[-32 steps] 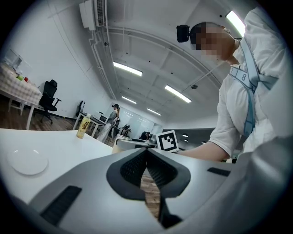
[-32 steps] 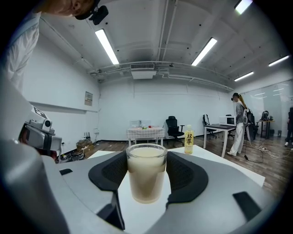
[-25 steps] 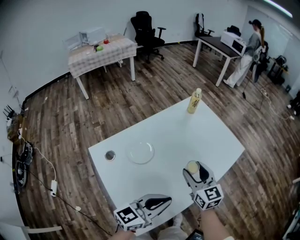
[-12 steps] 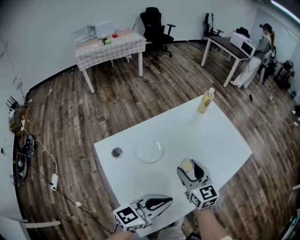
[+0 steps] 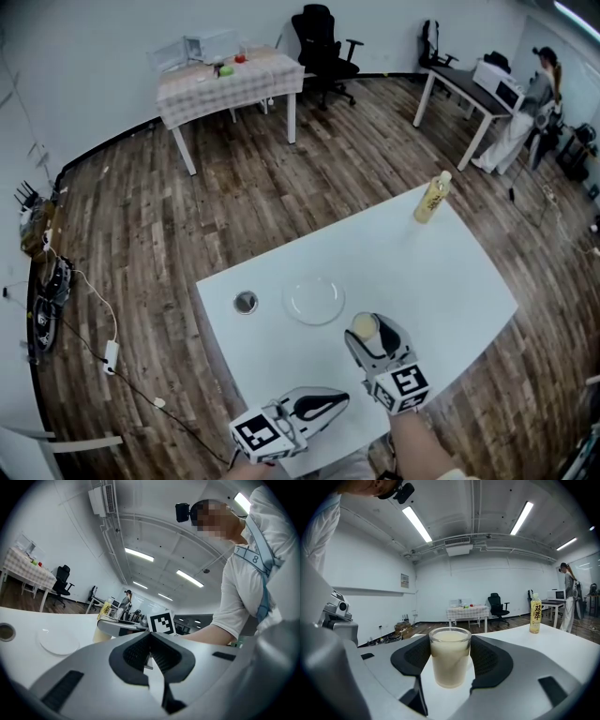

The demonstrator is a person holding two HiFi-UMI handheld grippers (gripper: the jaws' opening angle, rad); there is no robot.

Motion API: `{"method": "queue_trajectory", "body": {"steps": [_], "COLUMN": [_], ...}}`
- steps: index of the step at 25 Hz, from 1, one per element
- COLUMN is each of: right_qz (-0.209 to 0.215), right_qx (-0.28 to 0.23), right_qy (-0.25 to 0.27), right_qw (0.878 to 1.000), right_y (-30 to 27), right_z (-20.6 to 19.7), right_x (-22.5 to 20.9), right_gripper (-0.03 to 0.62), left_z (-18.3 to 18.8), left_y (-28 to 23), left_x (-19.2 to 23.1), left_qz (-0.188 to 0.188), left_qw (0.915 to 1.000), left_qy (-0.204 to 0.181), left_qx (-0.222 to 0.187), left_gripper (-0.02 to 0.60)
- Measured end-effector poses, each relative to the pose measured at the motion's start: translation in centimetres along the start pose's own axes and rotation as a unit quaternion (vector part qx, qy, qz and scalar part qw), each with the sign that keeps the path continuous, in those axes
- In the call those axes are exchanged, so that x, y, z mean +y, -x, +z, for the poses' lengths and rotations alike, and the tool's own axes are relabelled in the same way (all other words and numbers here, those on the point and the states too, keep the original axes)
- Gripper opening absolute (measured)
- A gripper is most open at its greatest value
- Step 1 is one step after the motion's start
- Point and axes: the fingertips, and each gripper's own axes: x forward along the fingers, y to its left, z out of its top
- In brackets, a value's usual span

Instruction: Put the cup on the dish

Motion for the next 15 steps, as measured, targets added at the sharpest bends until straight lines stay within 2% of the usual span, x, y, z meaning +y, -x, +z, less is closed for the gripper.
{"method": "queue_trajectory", "body": {"steps": [15], "right_qz": [0.015], "right_qx": [0.018], "right_qy": [0.0], "right_qw": [1.0], "right_y": [-6.4], "right_z": [-1.9], "right_x": [0.8], "right_gripper": [0.275], "left_z": [-0.1], "left_y": [2.6], "left_x": [4.0], "left_qz": [0.03], "left_qw": [0.9995], "left_qy": [0.01], "left_qx": [-0.009], "left_gripper": [0.003]}}
